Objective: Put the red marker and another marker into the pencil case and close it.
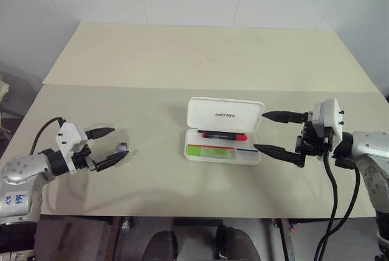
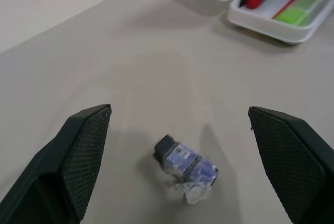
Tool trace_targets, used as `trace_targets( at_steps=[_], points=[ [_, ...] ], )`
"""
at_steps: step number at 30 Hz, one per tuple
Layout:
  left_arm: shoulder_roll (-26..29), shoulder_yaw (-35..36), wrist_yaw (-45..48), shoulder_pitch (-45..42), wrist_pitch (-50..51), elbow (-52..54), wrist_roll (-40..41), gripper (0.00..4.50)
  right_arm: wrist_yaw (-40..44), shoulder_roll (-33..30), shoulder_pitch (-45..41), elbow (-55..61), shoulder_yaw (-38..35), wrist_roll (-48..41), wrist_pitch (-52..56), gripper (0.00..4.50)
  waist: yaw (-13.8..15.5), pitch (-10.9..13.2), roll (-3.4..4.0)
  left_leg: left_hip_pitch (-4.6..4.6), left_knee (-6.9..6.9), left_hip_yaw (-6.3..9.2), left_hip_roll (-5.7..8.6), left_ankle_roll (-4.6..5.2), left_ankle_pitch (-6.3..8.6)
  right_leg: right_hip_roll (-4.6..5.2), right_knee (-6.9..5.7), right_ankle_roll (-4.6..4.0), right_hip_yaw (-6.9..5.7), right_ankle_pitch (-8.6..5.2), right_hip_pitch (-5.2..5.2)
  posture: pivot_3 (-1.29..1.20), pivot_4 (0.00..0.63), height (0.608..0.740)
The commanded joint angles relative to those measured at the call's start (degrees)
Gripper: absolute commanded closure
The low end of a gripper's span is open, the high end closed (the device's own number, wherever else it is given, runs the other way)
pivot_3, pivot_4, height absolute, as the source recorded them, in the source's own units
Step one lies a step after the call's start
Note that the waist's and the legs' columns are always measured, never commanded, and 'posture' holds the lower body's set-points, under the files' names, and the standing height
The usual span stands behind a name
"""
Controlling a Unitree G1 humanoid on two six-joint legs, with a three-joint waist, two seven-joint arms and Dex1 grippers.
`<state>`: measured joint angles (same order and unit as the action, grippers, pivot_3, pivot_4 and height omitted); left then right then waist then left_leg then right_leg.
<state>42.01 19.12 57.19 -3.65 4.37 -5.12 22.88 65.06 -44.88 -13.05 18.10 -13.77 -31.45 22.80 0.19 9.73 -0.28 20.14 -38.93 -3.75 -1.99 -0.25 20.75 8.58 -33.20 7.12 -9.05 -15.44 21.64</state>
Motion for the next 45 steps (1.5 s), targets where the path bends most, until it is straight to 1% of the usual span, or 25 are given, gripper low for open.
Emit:
trace_targets(
  at_steps=[1,7,12,19,22,26,27,32,33,37,39,42,44,45],
  points=[
    [-2.3,1.1,-3.8,2.3,-2.0,-1.0,-1.3,0.0,-0.4,-1.1,-1.4,1.4,0.4,-0.1,-1.0,0.02,-0.1,0.0,0.0,-0.01,0.03,-0.01,0.0,0.0,0.0,0.0,0.0,0.0,0.0,0.0,0.0,0.0,0.15,0.74],
    [-6.7,0.0,-9.5,5.6,-1.2,1.0,-2.6,0.0,-1.5,-1.0,-1.1,2.7,1.1,-0.7,-0.7,0.02,-0.1,0.0,-0.01,0.0,0.03,0.0,0.01,0.0,0.0,0.02,0.0,0.0,-0.01,0.0,0.0,0.0,0.15,0.74],
    [-13.4,-0.1,-18.7,8.3,0.8,5.0,-3.2,0.0,-1.4,-1.5,-0.3,2.9,0.5,-1.1,-0.9,0.02,0.3,0.0,0.01,-0.02,0.01,0.02,0.01,0.01,0.01,0.06,0.0,0.0,0.0,0.0,-0.04,0.0,0.15,0.74],
    [-17.6,-2.6,-24.2,9.4,2.2,7.6,-4.6,0.0,-1.5,-1.4,-1.1,2.8,1.2,-1.4,-0.8,0.02,1.2,-0.1,0.09,-0.05,-0.04,-0.01,0.02,0.02,0.01,0.07,0.02,0.0,0.04,0.0,-0.06,0.0,0.15,0.74],
    [-18.7,-3.5,-25.8,9.9,3.8,9.4,-4.7,0.57,-1.5,-1.4,-1.3,2.8,1.4,-1.4,-0.9,0.0,1.3,-0.1,0.13,-0.04,-0.03,-0.01,0.04,0.03,0.02,0.07,0.03,0.0,0.02,0.0,-0.06,0.0,0.15,0.74],
    [-18.9,-4.5,-26.5,10.2,5.0,10.6,-5.0,1.91,-1.4,-1.5,-1.6,2.5,1.6,-1.5,-0.9,0.0,1.4,-0.2,0.24,-0.03,-0.03,0.0,0.08,0.06,0.03,0.09,0.05,0.0,0.02,0.0,-0.07,0.0,0.15,0.74],
    [-18.9,-4.5,-26.7,10.1,5.2,10.6,-4.9,2.31,-1.4,-1.5,-1.7,2.5,1.6,-1.5,-0.8,0.0,1.4,-0.2,0.26,-0.03,-0.03,0.0,0.09,0.06,0.04,0.09,0.08,0.0,0.01,0.0,-0.09,0.0,0.15,0.74],
    [-18.7,-4.7,-26.9,9.2,5.8,10.6,-4.8,4.04,-1.1,-1.6,-2.3,2.5,1.9,-1.6,-0.7,0.0,1.4,-0.2,0.29,-0.03,-0.04,-0.01,0.08,0.07,0.04,0.08,0.14,0.0,0.01,0.0,-0.12,0.0,0.15,0.74],
    [-19.1,-4.4,-26.5,8.6,5.3,10.8,-4.0,4.14,-1.1,-1.6,-2.3,2.5,1.9,-1.5,-0.7,0.0,1.4,-0.2,0.29,-0.03,-0.04,-0.01,0.08,0.07,0.03,0.08,0.14,0.0,0.01,0.0,-0.12,0.0,0.15,0.74],
    [-19.5,-3.9,-24.1,6.0,4.6,12.1,-0.7,4.14,-1.1,-1.5,-2.3,2.5,2.1,-1.4,-0.7,0.0,1.6,-0.2,0.28,0.0,-0.07,0.01,0.08,0.07,0.03,0.09,0.14,0.0,0.0,0.0,-0.12,0.0,0.15,0.74],
    [-18.7,-4.0,-22.1,4.5,5.0,13.3,1.0,4.14,-1.1,-1.4,-2.2,2.4,2.2,-1.2,-0.8,0.0,1.5,-0.2,0.24,0.04,-0.1,0.04,0.08,0.07,0.03,0.08,0.16,0.0,-0.02,0.0,-0.12,0.0,0.15,0.74],
    [-14.7,-5.4,-15.7,1.5,5.6,14.7,2.8,4.14,-1.0,-1.5,-1.8,2.1,2.0,-1.2,-1.1,0.0,1.2,-0.2,0.21,0.05,-0.07,0.02,0.04,0.06,0.03,0.01,0.17,0.0,-0.05,0.0,-0.09,0.0,0.15,0.74],
    [-13.0,-5.4,-13.8,0.1,6.0,14.5,3.6,4.14,-0.9,-1.5,-1.6,2.0,1.9,-1.1,-1.2,0.0,1.1,-0.2,0.22,0.03,-0.04,0.01,0.02,0.05,0.02,-0.02,0.17,-0.01,-0.06,0.0,-0.08,0.0,0.15,0.74],
    [-11.3,-5.4,-11.8,-1.3,6.2,14.1,4.0,4.14,-0.8,-1.6,-1.2,1.9,1.7,-1.1,-1.3,0.0,1.1,-0.2,0.22,0.04,-0.04,0.0,0.02,0.05,0.02,-0.01,0.19,0.0,-0.06,0.0,-0.08,0.0,0.15,0.74]
  ],
)
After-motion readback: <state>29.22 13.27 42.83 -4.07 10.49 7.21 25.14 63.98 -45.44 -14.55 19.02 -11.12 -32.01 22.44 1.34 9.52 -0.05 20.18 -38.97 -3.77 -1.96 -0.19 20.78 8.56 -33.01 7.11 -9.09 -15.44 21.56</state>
